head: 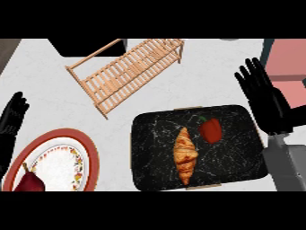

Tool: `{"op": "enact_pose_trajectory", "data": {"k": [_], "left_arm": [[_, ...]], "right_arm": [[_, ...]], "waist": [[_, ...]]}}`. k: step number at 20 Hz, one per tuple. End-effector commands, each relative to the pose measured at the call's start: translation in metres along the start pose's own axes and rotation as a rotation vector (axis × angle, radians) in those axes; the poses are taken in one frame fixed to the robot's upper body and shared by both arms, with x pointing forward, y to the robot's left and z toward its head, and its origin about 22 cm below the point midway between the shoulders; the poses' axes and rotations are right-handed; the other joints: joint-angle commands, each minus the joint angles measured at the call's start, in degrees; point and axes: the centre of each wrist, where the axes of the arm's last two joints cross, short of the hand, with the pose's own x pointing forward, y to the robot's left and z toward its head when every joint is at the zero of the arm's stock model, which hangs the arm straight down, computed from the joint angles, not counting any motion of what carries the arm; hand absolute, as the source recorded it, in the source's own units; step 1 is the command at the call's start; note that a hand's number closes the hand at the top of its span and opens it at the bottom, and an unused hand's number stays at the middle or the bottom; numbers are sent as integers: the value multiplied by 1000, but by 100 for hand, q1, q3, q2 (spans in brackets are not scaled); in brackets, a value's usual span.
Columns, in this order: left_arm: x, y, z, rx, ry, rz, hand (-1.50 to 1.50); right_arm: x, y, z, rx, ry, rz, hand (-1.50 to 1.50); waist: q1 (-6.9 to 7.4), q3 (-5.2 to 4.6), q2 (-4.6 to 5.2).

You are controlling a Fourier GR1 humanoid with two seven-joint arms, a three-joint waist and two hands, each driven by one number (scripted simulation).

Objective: Pick the bell pepper from the tray and place it in the tiered shelf

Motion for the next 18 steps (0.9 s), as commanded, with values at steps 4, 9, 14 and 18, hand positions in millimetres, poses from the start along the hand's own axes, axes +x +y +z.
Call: {"op": "enact_pose_trajectory", "data": {"k": [4, 9, 14, 18], "left_arm": [[-22, -21, 7, -88, 171, 17, 0], [-38, -52, 27, -196, 309, 85, 0], [-42, -71, 4, -270, 322, 92, 0], [-42, -80, -2, -283, 320, 98, 0]], "right_arm": [[46, -73, 25, -342, 66, 540, -150], [28, -129, 77, -728, 258, 873, 150], [-3, -70, 97, -569, 134, 638, -150], [28, -46, 82, -392, 125, 719, -150]], "waist": [[-304, -37, -36], [-330, -21, -7], [-16, 4, -52], [17, 0, -54]]}}
